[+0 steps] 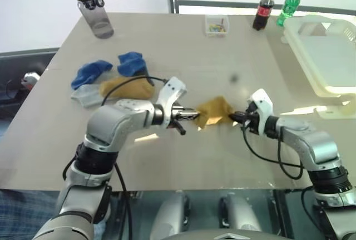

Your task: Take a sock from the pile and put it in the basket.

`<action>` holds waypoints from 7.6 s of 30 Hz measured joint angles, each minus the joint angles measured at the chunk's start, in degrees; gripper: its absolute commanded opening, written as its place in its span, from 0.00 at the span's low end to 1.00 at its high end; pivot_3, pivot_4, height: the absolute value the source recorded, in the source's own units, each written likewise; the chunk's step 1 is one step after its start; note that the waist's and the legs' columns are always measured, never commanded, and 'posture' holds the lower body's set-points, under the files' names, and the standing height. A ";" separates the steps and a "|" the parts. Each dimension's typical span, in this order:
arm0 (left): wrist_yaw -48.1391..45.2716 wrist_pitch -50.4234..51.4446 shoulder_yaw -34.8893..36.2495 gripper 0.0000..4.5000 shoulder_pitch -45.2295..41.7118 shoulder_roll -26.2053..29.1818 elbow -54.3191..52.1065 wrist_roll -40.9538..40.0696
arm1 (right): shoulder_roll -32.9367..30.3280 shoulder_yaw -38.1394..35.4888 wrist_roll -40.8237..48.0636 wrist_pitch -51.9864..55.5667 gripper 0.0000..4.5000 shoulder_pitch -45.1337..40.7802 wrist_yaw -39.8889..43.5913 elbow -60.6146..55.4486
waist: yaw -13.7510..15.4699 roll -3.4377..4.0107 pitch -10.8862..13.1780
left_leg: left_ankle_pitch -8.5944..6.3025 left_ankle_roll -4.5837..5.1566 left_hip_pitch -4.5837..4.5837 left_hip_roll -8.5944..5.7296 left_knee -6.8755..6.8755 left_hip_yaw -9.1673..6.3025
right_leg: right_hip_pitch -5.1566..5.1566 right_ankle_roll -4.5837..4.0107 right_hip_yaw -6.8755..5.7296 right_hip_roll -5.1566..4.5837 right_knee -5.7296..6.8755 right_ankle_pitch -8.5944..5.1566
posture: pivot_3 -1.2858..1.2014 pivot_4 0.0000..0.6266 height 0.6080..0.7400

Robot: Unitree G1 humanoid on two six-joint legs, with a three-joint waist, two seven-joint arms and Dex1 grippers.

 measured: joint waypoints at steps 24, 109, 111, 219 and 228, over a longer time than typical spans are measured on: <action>-5.47 -12.42 -2.50 0.85 5.46 -1.95 5.79 2.49 | -8.91 -11.59 12.53 16.41 0.63 7.27 -2.54 -11.27 | 0.15 0.00 -0.01 | -0.01 0.01 0.01 0.05 -0.01 -0.01 | 0.02 0.00 0.02 -0.16 -0.02 0.00 | 0.52 0.24 1.00; 12.98 -37.32 12.81 0.01 6.56 -6.33 24.13 23.26 | -14.30 -19.70 12.95 -19.57 0.63 12.78 13.58 -11.12 | 0.56 0.34 -0.59 | -0.02 0.02 0.19 0.06 -0.02 -0.05 | 0.29 0.00 -0.05 -0.30 -0.06 0.01 | 0.52 0.24 1.00; 12.95 -35.14 12.41 0.01 5.91 -7.37 23.04 22.70 | -14.30 -19.70 12.88 -19.60 0.63 12.78 13.59 -11.07 | 0.60 0.33 -0.58 | -0.02 0.02 0.17 0.04 -0.02 -0.07 | 0.29 0.00 -0.08 -0.31 -0.06 0.01 | 0.52 0.24 1.00; -18.98 -37.27 0.64 0.02 1.66 -13.62 18.37 12.83 | -8.51 -5.91 -1.27 -7.44 0.00 -0.02 8.52 -5.01 | -0.38 0.18 -0.43 | -0.02 0.04 -0.18 -0.01 -0.03 -0.04 | -0.14 0.03 0.06 -0.27 -0.03 0.00 | 0.52 0.24 1.00; -8.73 -15.42 6.71 0.02 16.25 -7.78 -12.16 -0.20 | -15.23 -8.81 8.51 4.55 0.00 5.48 9.82 -15.84 | 0.02 0.20 -0.45 | -0.02 0.05 0.08 0.03 0.00 -0.09 | 0.10 0.02 0.04 -0.29 -0.03 0.00 | 0.52 0.24 1.00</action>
